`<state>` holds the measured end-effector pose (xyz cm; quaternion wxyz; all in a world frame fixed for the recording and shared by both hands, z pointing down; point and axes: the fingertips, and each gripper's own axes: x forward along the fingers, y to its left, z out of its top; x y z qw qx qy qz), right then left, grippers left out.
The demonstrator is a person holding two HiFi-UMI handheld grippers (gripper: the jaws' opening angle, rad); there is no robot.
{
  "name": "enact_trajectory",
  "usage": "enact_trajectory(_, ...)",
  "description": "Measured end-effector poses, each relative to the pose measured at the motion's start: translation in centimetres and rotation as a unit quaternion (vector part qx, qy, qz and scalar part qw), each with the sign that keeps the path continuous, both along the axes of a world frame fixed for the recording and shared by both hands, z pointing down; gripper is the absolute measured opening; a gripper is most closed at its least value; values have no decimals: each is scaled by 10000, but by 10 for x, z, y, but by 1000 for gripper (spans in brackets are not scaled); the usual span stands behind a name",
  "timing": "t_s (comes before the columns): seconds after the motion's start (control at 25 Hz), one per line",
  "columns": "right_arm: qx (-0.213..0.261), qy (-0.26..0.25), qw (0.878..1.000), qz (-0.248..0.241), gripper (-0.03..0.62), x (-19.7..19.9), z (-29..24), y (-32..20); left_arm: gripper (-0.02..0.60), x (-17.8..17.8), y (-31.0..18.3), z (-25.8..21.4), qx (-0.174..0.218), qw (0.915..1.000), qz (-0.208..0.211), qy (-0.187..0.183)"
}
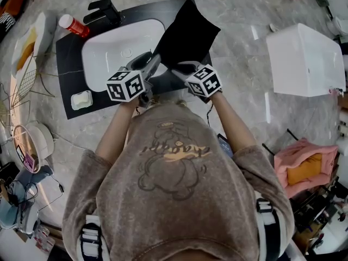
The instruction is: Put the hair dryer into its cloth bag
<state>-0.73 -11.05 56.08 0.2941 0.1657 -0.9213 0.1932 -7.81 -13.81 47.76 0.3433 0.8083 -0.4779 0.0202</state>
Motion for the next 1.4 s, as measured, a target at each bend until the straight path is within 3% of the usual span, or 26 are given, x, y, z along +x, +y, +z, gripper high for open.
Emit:
enact_trajectory(0.24, 600, -565, 9957, 427, 107, 5, -65, -24, 161, 8, -11, -36, 528, 9976, 274, -365)
enact_trajectory(0.4, 1124, -951, 9857, 815, 107, 15, -112, -42, 161, 8, -20, -64, 997, 9925, 346, -617)
enact_trajectory(0.56, 1763, -1245, 9681, 1276, 106, 35, -156, -53, 161, 4, -26, -97, 1581, 9824, 327, -936)
enact_trajectory(0.84, 2619, -1644, 9256, 2184, 74, 75, -212, -56, 163, -7, -25, -133, 2385, 9628, 249, -1242)
enact_trajectory(0.96, 2688, -1726, 9159, 2430, 74, 87, -213, -46, 164, -8, -19, -132, 2509, 9578, 157, -1395)
enact_trajectory(1.16, 2723, -1728, 8955, 3067, 72, 111, -199, -43, 166, -5, -16, -119, 2528, 9562, 114, -1470)
enact_trajectory(1.28, 2699, -1638, 8926, 3220, 57, 117, -188, -43, 160, -6, -19, -108, 2476, 9565, 39, -1544)
enact_trajectory(1.4, 2683, -1570, 8899, 3339, 20, 123, -180, -43, 75, -15, -21, -99, 2399, 9579, -212, -1564)
